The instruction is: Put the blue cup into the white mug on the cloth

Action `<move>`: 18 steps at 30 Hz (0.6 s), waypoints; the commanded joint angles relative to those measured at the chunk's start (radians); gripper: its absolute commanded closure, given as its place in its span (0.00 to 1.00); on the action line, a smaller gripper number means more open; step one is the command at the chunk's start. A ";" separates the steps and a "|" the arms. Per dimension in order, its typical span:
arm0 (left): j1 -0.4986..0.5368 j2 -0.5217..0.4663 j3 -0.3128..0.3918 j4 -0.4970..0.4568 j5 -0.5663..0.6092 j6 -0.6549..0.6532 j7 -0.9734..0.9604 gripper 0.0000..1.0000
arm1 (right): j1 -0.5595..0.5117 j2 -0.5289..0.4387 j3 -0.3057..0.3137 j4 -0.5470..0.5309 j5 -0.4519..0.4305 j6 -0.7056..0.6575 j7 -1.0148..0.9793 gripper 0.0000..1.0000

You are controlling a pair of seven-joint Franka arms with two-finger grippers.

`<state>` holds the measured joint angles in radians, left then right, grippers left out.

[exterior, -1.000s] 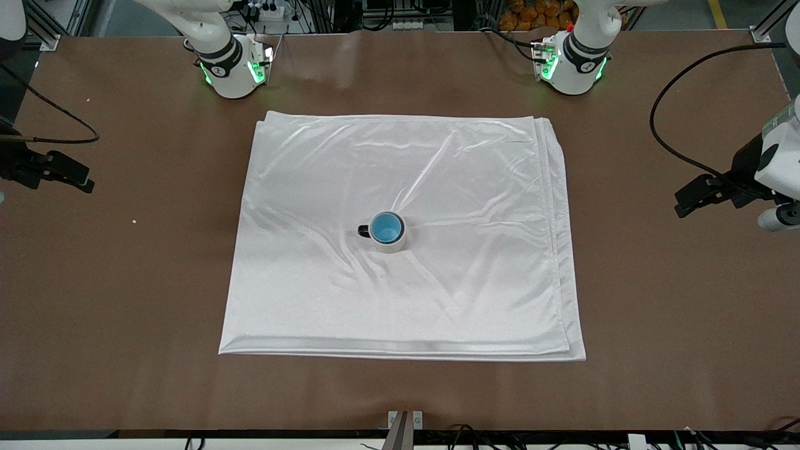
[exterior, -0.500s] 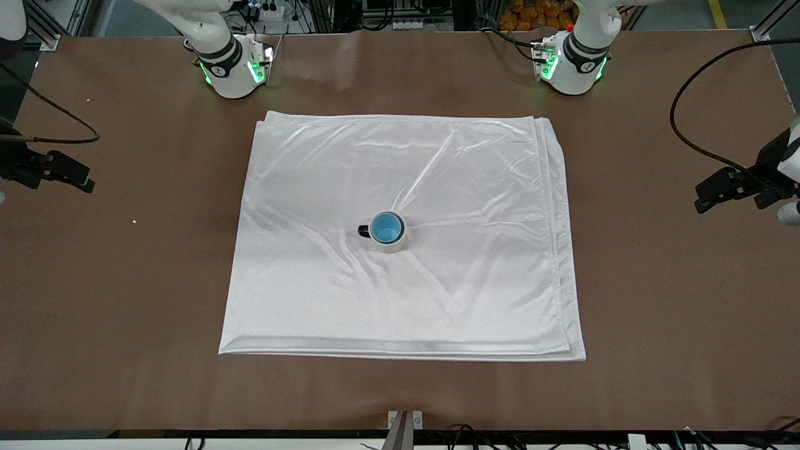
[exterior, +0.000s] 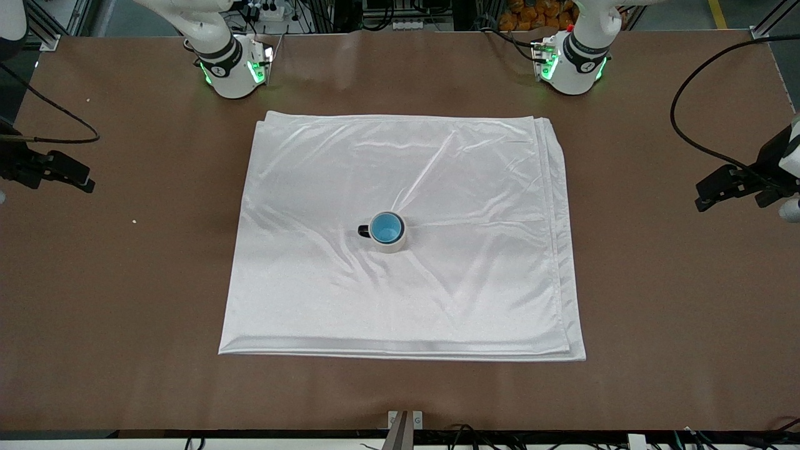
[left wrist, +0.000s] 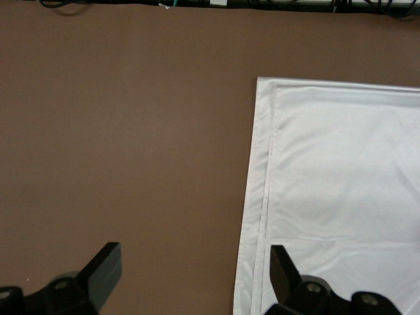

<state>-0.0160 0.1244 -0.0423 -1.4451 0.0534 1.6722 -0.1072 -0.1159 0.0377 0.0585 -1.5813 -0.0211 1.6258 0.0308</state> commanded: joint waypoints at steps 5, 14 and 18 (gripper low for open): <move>0.019 -0.026 -0.013 -0.020 -0.012 -0.003 0.018 0.00 | 0.001 0.016 0.003 0.030 -0.008 -0.020 0.011 0.00; 0.019 -0.026 -0.013 -0.015 -0.020 -0.003 0.020 0.00 | 0.001 0.016 0.003 0.030 -0.008 -0.020 0.011 0.00; 0.022 -0.025 -0.013 -0.012 -0.023 -0.003 0.023 0.00 | -0.001 0.016 0.003 0.030 -0.008 -0.020 0.009 0.00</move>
<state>-0.0131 0.1221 -0.0440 -1.4451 0.0534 1.6722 -0.1071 -0.1159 0.0377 0.0585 -1.5813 -0.0211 1.6256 0.0308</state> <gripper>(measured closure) 0.000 0.000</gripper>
